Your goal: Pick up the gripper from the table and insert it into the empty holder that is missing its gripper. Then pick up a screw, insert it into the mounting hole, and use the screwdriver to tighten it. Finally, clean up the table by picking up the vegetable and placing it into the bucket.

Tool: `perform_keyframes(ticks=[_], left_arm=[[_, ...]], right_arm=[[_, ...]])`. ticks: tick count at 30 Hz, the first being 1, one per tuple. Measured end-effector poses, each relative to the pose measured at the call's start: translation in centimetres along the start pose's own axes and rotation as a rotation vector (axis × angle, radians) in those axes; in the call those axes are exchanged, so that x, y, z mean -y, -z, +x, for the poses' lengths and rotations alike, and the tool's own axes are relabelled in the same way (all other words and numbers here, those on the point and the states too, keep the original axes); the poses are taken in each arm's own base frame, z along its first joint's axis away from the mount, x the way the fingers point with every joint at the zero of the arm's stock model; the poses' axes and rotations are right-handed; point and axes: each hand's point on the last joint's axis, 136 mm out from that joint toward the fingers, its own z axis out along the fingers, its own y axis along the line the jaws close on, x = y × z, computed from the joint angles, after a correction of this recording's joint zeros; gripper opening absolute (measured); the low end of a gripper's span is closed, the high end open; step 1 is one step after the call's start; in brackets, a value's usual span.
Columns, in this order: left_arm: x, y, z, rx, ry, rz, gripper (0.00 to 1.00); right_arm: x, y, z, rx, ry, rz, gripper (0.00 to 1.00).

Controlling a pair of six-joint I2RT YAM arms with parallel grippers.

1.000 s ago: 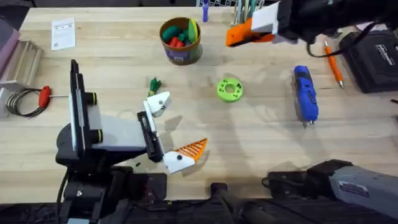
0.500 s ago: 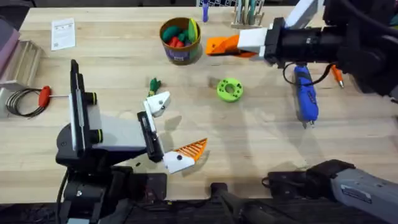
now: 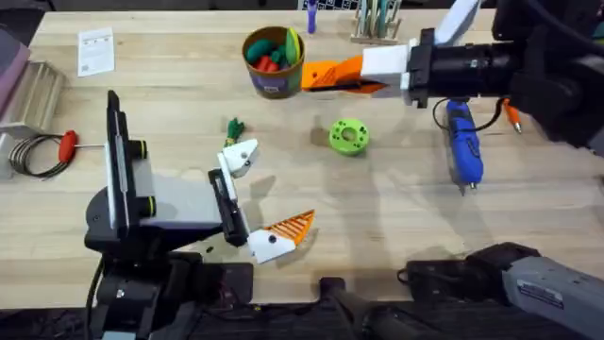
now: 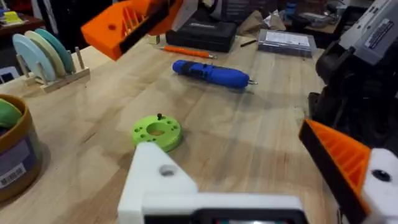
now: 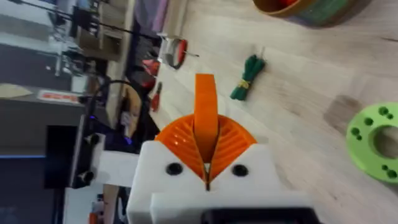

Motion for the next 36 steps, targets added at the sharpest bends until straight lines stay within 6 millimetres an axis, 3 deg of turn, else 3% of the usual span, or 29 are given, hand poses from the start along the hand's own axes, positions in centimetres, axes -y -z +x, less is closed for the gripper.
perform_keyframes(ticks=[8, 12, 19, 28, 36], left_arm=[[0.0, 0.0, 0.0, 0.0, 0.0, 0.0, 0.986], [0.0, 0.0, 0.0, 0.0, 0.0, 0.0, 0.985], [0.0, 0.0, 0.0, 0.0, 0.0, 0.0, 0.985], [0.0, 0.0, 0.0, 0.0, 0.0, 0.0, 0.985], [0.0, 0.0, 0.0, 0.0, 0.0, 0.0, 0.985]], right_arm=[[0.9, 1.6, -1.4, 0.078, -0.05, -0.155, 0.009], [2.0, 1.9, 0.2, 0.053, -0.137, -0.225, 0.009], [1.0, 2.1, 1.5, 0.001, -0.139, -0.327, 0.009], [2.8, 0.8, 3.5, -0.163, -0.241, -0.389, 0.009], [3.8, -0.2, 4.9, -0.27, -0.2, -0.453, 0.009]])
